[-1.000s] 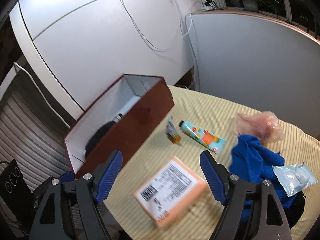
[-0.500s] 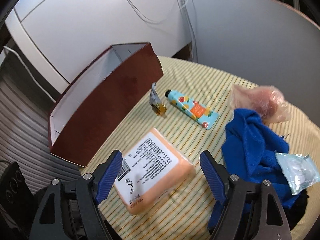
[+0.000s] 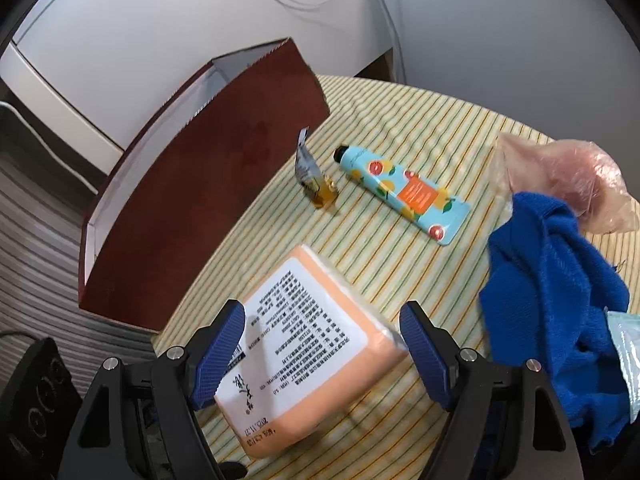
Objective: Organize soft objects
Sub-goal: 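Grasp the package's edge with the right gripper and lift it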
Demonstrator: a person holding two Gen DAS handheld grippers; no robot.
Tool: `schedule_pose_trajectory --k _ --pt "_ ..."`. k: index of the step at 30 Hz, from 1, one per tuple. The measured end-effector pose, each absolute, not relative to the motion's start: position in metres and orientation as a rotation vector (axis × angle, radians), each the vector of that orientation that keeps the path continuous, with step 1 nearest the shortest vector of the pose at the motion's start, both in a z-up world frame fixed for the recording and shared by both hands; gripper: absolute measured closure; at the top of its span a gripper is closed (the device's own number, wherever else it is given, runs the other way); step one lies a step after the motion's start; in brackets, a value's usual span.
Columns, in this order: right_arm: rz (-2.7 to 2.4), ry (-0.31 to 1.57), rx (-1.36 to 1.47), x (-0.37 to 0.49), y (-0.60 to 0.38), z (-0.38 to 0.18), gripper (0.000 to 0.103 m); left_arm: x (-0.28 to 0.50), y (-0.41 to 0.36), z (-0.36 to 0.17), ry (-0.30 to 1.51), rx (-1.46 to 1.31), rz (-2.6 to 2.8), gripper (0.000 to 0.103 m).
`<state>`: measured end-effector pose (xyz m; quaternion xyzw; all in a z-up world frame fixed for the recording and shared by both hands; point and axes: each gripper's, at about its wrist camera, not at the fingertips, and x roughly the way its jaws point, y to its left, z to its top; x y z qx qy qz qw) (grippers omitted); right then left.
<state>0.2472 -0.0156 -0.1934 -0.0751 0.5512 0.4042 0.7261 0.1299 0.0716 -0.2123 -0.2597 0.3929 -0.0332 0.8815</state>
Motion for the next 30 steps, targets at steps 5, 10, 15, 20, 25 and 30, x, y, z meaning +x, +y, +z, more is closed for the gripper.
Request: schedule_pose_trajectory --k 5,10,15,20,25,30 --pt "0.899 1.249 -0.157 0.24 -0.021 -0.194 0.034 0.133 0.07 -0.212 0.816 -0.519 -0.069 0.042" --pt "0.91 1.295 -0.148 0.23 -0.031 -0.196 0.045 0.135 0.073 -0.214 0.806 -0.467 -0.04 0.043" --pt "0.904 1.293 -0.132 0.219 -0.036 -0.198 0.049 0.136 0.068 -0.213 0.791 -0.383 -0.028 0.048" --pt "0.887 1.275 -0.099 0.209 -0.045 -0.194 0.053 0.131 0.069 -0.203 0.764 -0.37 -0.041 0.048" --pt "0.884 1.242 -0.064 0.198 -0.053 -0.18 0.054 0.124 0.069 -0.185 0.729 -0.349 -0.062 0.048" --pt "0.897 1.176 -0.052 0.187 -0.054 -0.151 0.054 0.113 0.073 -0.159 0.662 -0.323 -0.069 0.048"
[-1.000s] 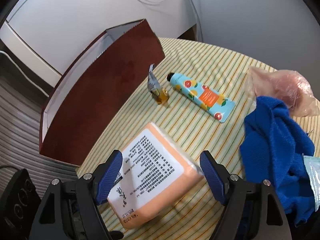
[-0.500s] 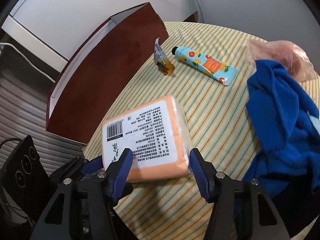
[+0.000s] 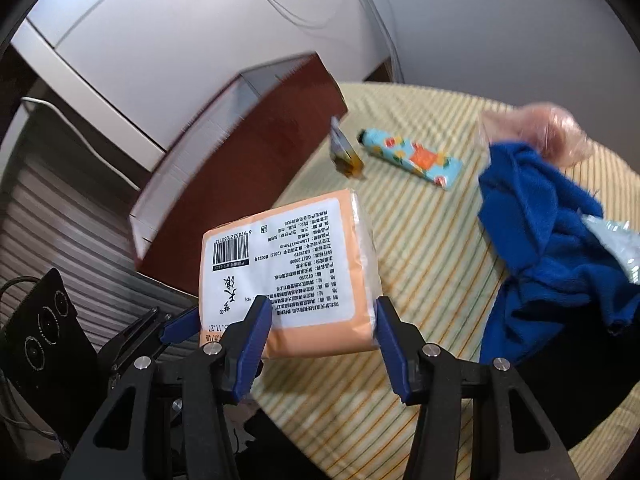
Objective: Organize soft objects
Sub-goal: 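Grasp the package's edge with the right gripper and lift it, then lower the package into the shoebox and open the right gripper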
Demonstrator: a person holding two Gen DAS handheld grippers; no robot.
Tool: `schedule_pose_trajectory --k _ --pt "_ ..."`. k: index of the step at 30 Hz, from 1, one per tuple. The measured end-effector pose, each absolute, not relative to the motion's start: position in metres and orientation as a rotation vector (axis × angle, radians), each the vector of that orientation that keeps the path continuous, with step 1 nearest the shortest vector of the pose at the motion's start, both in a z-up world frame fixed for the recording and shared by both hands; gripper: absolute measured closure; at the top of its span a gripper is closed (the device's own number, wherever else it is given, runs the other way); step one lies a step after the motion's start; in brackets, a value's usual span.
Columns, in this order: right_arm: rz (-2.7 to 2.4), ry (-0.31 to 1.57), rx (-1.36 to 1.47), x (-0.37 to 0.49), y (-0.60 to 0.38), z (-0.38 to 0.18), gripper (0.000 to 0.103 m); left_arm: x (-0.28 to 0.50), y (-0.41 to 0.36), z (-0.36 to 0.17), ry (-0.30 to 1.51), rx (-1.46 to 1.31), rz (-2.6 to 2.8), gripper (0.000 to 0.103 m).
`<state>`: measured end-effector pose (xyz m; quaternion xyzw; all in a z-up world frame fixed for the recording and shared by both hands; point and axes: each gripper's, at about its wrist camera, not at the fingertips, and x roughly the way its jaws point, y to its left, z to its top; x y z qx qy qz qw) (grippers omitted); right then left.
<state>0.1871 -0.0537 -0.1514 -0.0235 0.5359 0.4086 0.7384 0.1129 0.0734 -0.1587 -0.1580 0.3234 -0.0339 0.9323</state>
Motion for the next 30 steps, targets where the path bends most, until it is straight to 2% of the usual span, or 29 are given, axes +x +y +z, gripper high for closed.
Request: schedule_pose_trajectory --k 10,17,24,30 --pt "0.976 1.031 -0.049 0.178 -0.012 -0.087 0.054 0.1 0.118 -0.103 0.54 -0.268 -0.029 0.048" --pt "1.028 0.97 -0.07 0.185 0.048 -0.065 0.054 0.116 0.164 -0.084 0.499 -0.246 0.051 0.048" --pt "1.065 0.936 -0.096 0.206 0.107 -0.06 0.054 0.141 0.205 -0.082 0.504 -0.231 0.118 0.048" --pt "1.074 0.963 -0.083 0.235 0.141 -0.08 0.054 0.162 0.23 -0.093 0.553 -0.239 0.14 0.048"
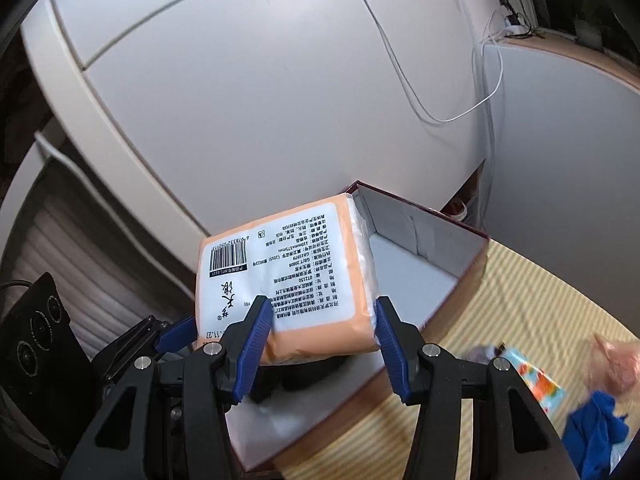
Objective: Organize soft objects
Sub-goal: 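Lower the package into the shoebox and open the right gripper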
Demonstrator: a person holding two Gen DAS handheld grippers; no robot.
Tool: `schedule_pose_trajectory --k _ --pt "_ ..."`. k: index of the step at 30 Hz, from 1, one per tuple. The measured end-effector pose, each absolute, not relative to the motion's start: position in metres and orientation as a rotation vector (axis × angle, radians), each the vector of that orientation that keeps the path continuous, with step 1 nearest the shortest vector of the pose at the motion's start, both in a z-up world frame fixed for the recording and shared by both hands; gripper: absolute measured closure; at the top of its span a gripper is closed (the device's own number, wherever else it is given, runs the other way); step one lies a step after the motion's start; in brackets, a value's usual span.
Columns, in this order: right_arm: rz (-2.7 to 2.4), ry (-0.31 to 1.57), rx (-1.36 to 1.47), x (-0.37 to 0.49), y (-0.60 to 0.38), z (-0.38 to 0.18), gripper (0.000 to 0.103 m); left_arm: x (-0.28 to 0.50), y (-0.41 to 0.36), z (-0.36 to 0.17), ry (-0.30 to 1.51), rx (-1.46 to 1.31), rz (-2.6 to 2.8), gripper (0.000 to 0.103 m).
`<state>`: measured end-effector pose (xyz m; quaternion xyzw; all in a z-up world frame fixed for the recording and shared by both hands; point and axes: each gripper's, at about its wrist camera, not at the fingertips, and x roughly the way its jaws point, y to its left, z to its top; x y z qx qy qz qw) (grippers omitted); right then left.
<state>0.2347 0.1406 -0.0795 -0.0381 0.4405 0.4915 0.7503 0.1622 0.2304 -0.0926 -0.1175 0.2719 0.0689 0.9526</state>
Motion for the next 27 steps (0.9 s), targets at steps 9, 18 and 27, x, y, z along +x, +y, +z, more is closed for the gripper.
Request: schedule_pose_trajectory --k 9,18,27 --pt "1.048 1.009 -0.075 0.262 0.16 -0.106 0.054 0.195 0.243 -0.112 0.627 -0.23 0.154 0.048" --pt "1.023 1.003 -0.074 0.271 0.164 -0.108 0.054 0.193 0.236 -0.111 0.639 -0.217 0.172 0.048" --pt "1.0 0.983 -0.081 0.269 0.156 -0.101 0.053 0.187 0.239 -0.104 0.621 -0.223 0.186 0.048"
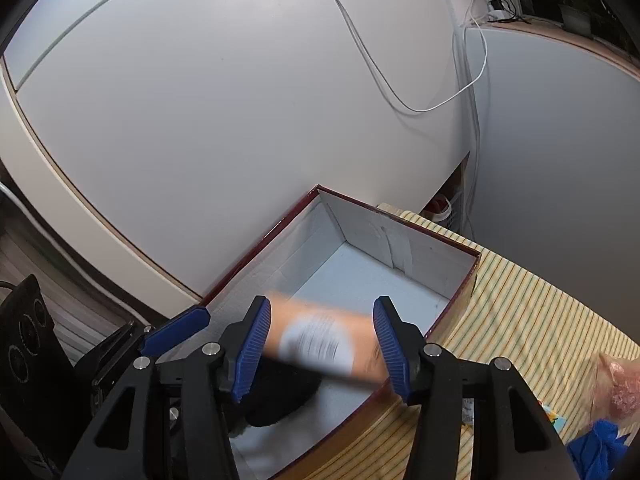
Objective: Organize soft objects
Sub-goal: 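Lower the package into the shoebox and open the right gripper, then move the right gripper to the black drawstring pouch under the blue cloth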
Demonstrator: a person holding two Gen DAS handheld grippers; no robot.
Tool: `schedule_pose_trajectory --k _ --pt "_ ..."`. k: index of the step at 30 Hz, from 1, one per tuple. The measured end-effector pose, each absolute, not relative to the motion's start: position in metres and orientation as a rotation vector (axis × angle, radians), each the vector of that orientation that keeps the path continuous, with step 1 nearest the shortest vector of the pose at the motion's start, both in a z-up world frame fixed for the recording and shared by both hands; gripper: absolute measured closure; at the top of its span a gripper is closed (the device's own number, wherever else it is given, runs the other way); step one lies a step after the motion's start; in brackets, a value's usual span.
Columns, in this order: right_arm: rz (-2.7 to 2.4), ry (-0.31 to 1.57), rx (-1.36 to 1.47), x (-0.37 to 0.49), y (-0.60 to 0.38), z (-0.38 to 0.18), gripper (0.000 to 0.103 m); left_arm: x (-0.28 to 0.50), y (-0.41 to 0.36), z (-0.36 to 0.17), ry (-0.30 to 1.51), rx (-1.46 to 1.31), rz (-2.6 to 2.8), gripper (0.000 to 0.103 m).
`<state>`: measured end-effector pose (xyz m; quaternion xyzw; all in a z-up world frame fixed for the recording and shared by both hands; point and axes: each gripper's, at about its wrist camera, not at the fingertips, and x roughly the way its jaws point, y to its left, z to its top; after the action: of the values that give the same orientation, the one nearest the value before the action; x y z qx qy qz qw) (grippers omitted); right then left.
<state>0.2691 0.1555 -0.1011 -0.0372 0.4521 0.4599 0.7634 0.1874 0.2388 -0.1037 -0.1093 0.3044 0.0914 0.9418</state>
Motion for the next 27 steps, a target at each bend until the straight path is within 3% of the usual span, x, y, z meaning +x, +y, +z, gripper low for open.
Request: schedule_pose_trajectory --k 10,27 --pt "0.976 0.956 -0.047 0.254 0.109 -0.089 0.042 0.171 0.222 -0.093 0.591 -0.245 0.152 0.048" --pt "0.837 0.848 0.089 0.226 -0.068 -0.064 0.037 0.148 0.15 -0.092 0.583 -0.26 -0.006 0.046"
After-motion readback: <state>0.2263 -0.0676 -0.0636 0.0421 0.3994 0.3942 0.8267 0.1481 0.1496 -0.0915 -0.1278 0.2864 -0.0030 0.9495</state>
